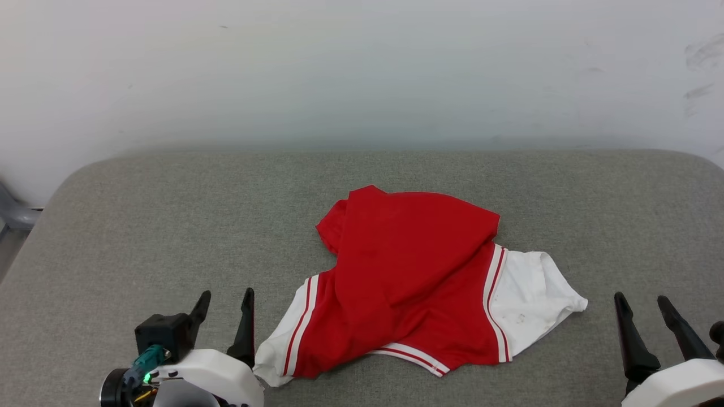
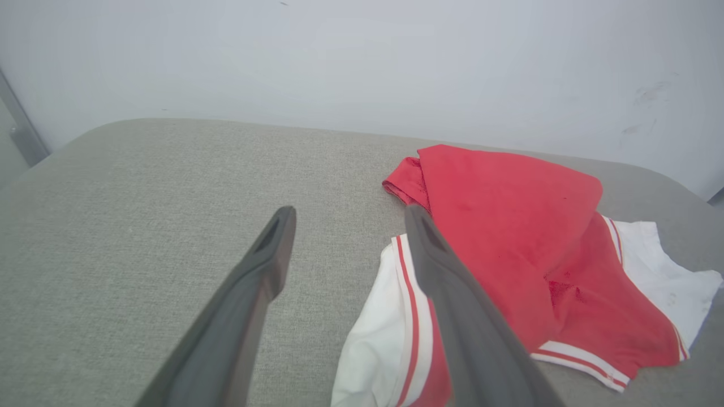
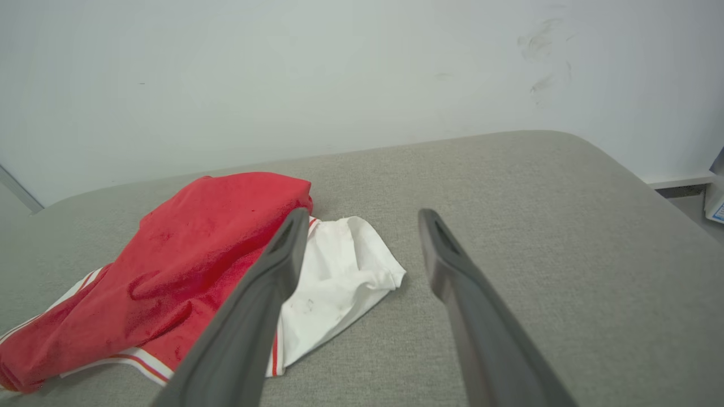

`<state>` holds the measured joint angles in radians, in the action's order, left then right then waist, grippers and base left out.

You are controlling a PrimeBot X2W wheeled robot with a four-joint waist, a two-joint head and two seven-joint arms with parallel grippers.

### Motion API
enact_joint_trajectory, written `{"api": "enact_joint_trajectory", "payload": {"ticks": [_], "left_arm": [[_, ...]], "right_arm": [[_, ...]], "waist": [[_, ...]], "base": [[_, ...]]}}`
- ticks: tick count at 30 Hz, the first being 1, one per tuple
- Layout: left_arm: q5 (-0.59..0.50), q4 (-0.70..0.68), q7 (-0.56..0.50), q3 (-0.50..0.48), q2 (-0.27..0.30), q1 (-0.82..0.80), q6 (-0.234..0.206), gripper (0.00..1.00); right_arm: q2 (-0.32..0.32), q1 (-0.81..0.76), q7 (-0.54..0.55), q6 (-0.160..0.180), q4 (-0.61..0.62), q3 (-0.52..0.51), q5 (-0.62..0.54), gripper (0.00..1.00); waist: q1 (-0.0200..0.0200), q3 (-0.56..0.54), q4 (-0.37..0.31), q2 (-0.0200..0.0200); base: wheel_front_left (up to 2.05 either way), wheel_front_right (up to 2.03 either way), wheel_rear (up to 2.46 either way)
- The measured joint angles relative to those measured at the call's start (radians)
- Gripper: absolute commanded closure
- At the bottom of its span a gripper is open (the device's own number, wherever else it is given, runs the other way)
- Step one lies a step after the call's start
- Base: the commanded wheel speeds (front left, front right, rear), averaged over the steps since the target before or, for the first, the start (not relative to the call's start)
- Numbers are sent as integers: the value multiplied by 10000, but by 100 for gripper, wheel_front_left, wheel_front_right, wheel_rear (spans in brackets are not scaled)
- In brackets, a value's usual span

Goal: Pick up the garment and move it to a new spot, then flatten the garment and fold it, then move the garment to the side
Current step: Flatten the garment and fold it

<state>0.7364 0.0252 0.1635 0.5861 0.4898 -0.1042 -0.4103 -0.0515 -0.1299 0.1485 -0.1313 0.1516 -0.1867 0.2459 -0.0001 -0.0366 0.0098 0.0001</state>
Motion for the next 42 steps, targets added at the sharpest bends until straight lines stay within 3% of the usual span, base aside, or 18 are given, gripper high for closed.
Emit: {"api": "enact_joint_trajectory", "payload": {"ticks": [5, 9, 14, 22, 35, 36, 37, 38, 42], "left_arm": [[23, -495, 343, -339, 140, 117, -79, 0], [-123, -903, 422, -384, 228, 95, -140, 0], [-217, -1246, 424, -345, 222, -119, -150, 0], [-385, -1313, 520, -198, -50, -839, 58, 0], [-357, -686, 692, -188, -420, -1264, 332, 0], [-313, -629, 696, -207, -443, -1257, 336, 0], [-267, -568, 692, -213, -449, -1247, 368, 0], [-263, -523, 671, -199, -449, -1238, 366, 0], [-33, -366, 276, -104, -405, -1166, 491, 0]], "right_arm": [[0, -176, 909, 0, -483, -380, 272, 0], [-44, -157, 2297, 2, -1204, -752, 422, 0], [-552, 476, 3758, 0, -2008, -811, 957, 0], [-1745, 2589, 5244, 0, -3193, 228, 1593, 0], [-2374, 4006, 6579, 0, -5175, 1329, 1956, 0], [-2376, 4041, 6646, 0, -5292, 1333, 1975, 24], [-2376, 4080, 6727, 2, -5382, 1356, 2015, 72], [-2366, 4085, 6748, 2, -5428, 1340, 2092, 100], [-2368, 4047, 6537, 2, -5448, 1285, 2368, 100]], "waist": [[0, 17, 42, 0], [0, 139, 157, 0], [0, 444, 346, 0], [2, 1430, 760, 0], [2, 2443, 1353, 0], [2, 2444, 1353, -1], [2, 2442, 1345, -1], [1, 2438, 1331, -1], [2, 2326, 1258, 0]], "base": [[0, 0, 0], [0, 0, 0], [0, 0, 0], [0, 0, 0], [0, 0, 0], [0, 0, 0], [0, 0, 0], [0, 0, 0], [0, 0, 0]]}}
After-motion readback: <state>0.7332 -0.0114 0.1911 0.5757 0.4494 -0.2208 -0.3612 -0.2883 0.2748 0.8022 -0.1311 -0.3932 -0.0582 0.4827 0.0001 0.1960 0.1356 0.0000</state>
